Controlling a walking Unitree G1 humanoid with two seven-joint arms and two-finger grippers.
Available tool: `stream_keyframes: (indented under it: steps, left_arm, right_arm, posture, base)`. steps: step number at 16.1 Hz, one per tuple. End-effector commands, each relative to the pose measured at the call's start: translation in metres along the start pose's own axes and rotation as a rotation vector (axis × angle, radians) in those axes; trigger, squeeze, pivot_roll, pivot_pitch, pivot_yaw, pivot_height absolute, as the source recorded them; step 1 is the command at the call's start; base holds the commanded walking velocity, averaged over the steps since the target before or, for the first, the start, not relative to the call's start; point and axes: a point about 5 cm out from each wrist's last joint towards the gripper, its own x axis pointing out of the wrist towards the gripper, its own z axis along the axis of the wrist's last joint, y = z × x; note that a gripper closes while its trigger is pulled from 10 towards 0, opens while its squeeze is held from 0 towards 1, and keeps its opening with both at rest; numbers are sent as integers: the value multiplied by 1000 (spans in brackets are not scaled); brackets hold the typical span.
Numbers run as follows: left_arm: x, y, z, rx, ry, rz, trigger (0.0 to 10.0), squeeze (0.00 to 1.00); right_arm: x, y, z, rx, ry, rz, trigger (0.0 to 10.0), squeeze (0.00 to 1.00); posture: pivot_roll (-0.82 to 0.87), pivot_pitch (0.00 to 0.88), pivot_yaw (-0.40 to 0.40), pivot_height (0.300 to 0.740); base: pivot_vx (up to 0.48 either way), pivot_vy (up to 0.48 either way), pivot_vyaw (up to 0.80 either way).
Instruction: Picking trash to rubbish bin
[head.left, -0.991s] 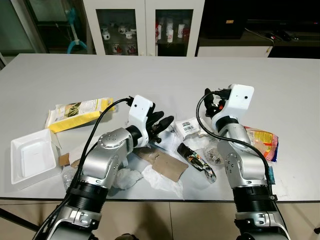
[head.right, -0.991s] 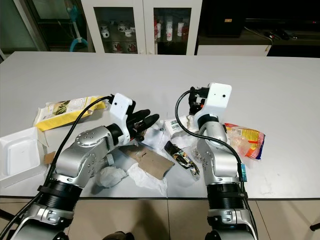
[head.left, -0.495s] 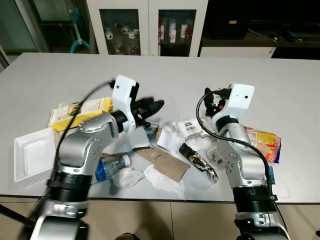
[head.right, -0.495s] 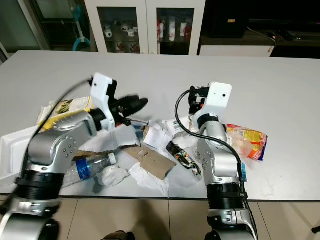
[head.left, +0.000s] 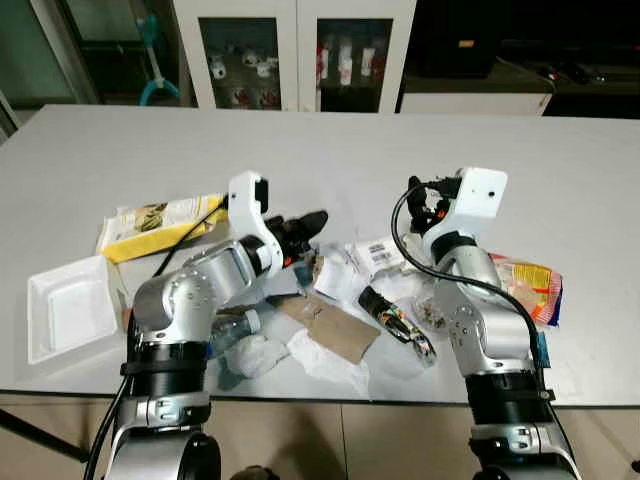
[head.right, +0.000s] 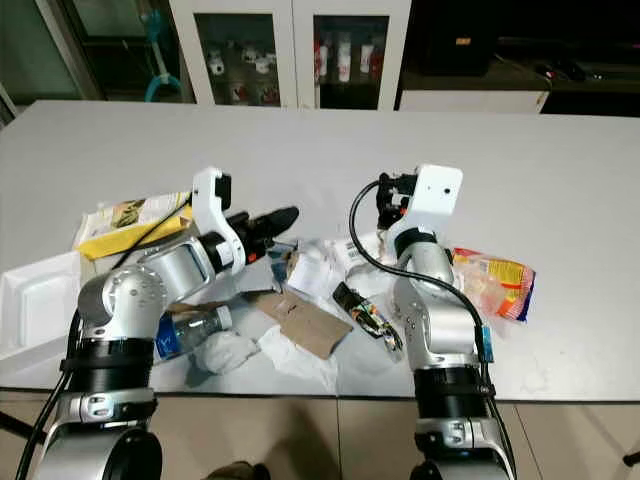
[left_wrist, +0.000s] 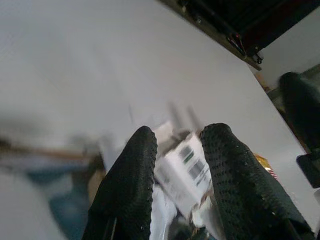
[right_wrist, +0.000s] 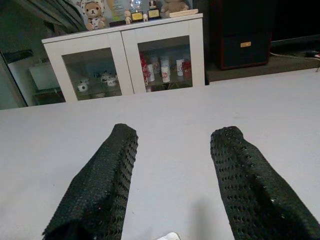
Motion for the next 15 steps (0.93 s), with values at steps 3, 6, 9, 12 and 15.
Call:
stream_keyframes:
  steps: [3, 6, 9, 12, 15]
  left_arm:
    - [-1, 13, -4, -62, 56, 32, 10000, 0]
    - [-2, 14, -10, -53, 88, 43, 10000, 0]
    - [0, 13, -20, 3, 147, 74, 10000, 0]
    - [8, 10, -34, 16, 193, 74, 10000, 0]
    - [21, 8, -49, 115, 243, 156, 10000, 0]
  right_arm:
    - [0, -1, -1, -6, 13, -6, 10000, 0]
    - [0, -2, -2, -5, 16, -7, 10000, 0]
    - [0, -1, -2, -2, 16, -7, 10000, 0]
    - [-1, -1, -2, 2, 16, -9, 10000, 0]
    - [-1, -2, -1, 4, 13, -14, 10000, 0]
  posture:
    - [44, 13, 21, 740]
    - [45, 14, 21, 740]
    - [44, 17, 23, 740]
    - [40, 17, 25, 740]
    - [29, 20, 27, 740]
  base:
    - [0, 0, 0]
    - [0, 0, 0]
    - [0, 0, 0]
    - [0, 0, 0]
    - [0, 0, 0]
